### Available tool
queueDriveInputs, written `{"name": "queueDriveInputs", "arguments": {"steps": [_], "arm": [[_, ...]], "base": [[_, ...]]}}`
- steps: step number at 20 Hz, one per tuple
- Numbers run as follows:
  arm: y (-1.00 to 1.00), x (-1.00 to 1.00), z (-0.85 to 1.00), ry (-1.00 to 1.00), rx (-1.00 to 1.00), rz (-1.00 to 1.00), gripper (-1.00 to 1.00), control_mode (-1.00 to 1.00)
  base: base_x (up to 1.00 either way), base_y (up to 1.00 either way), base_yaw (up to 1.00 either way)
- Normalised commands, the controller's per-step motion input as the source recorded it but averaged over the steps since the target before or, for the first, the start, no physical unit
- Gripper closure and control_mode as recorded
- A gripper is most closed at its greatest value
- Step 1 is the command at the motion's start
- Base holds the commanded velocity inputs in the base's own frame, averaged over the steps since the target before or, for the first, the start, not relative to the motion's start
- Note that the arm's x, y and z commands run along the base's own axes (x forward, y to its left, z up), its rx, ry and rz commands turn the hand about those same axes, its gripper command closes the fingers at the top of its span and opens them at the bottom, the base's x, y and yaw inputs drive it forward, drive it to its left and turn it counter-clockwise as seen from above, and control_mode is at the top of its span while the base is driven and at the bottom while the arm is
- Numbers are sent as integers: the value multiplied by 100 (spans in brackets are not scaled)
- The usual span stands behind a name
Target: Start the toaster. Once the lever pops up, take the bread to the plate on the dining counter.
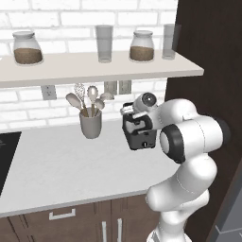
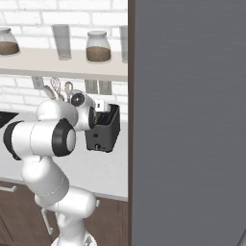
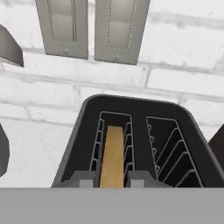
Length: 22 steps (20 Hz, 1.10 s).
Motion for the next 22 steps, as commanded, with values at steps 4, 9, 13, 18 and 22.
{"name": "queueDriveInputs", "arguments": {"steps": [4,9,13,18,22], "arm": [[0,0,18,-34,0,0,100,-100],[0,0,34,-38,0,0,100,-100],[13,-4,69,-35,0,0,100,-100],[14,-21,85,-15,3,0,100,-100],[3,-46,72,1,7,0,100,-100]], "base": [[0,0,0],[0,0,0],[0,0,0],[0,0,0],[0,0,0]]}}
